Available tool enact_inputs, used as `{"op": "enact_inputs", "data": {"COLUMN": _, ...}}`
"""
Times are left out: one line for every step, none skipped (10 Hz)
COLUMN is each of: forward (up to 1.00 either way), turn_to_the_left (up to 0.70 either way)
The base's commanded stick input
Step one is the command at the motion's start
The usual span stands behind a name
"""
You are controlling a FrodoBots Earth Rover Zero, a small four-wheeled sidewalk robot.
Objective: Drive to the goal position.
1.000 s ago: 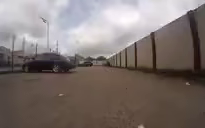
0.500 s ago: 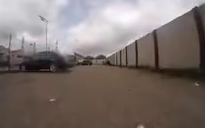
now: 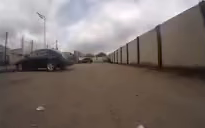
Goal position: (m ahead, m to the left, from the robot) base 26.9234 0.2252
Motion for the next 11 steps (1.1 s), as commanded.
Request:
{"op": "enact_inputs", "data": {"forward": 0.70, "turn_to_the_left": 0.00}}
{"op": "enact_inputs", "data": {"forward": 0.70, "turn_to_the_left": 0.00}}
{"op": "enact_inputs", "data": {"forward": 0.70, "turn_to_the_left": 0.00}}
{"op": "enact_inputs", "data": {"forward": 0.70, "turn_to_the_left": 0.00}}
{"op": "enact_inputs", "data": {"forward": 0.70, "turn_to_the_left": 0.00}}
{"op": "enact_inputs", "data": {"forward": 0.70, "turn_to_the_left": 0.00}}
{"op": "enact_inputs", "data": {"forward": 0.70, "turn_to_the_left": 0.00}}
{"op": "enact_inputs", "data": {"forward": 0.70, "turn_to_the_left": 0.00}}
{"op": "enact_inputs", "data": {"forward": 0.70, "turn_to_the_left": 0.00}}
{"op": "enact_inputs", "data": {"forward": 0.70, "turn_to_the_left": 0.00}}
{"op": "enact_inputs", "data": {"forward": 0.70, "turn_to_the_left": 0.00}}
